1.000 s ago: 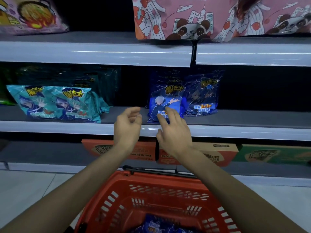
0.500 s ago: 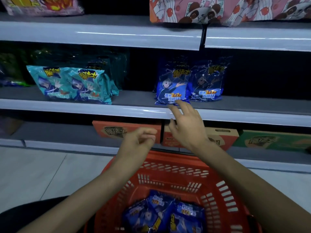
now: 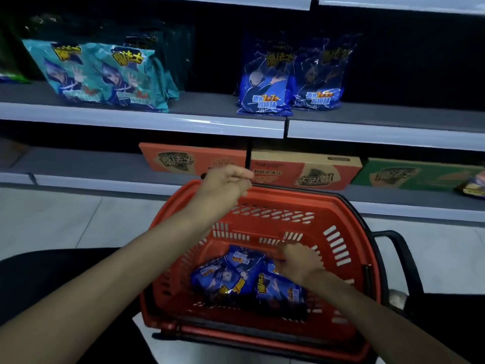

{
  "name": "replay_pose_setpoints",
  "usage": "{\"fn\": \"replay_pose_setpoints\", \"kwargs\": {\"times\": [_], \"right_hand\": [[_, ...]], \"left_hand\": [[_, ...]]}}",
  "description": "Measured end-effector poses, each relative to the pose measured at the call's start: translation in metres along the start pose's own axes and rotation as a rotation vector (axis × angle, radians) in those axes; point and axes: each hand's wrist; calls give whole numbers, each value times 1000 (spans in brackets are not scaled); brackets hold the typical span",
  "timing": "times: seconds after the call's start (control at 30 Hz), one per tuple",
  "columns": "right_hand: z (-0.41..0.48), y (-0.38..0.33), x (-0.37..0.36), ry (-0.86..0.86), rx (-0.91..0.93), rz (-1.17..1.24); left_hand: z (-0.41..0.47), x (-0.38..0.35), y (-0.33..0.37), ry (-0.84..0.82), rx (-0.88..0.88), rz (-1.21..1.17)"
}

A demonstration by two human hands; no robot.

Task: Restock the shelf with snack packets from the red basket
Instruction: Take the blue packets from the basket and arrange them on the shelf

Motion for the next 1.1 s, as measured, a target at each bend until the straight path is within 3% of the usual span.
{"fn": "replay_pose_setpoints", "kwargs": {"times": [0.13,0.43,0.73,0.87,0.97,1.1], "right_hand": [[5,17,-46,-204,-248,37],[17,22,-91,-232,-516,210],[15,35,-95,-162,-594,437],[8,33,-89,-235,-599,596],[10,31,-71,-360,-754,667],[5,32,-47,-498,-797,812]], "left_hand": [[0,-2,0,-20,10,-3],[5,-4,0,-46,29,6],[7,-6,-2,-48,53,8],[7,-7,-4,-47,64,7],[7,-8,-3,-47,61,10],[7,-11,-1,-55,58,18]]}}
Point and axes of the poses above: each hand's wrist, its own z-axis towards the middle knuckle, its own x-axis out of the back of the hand, y = z × x, and after that the axes turned 4 degrees about -z, right-handed
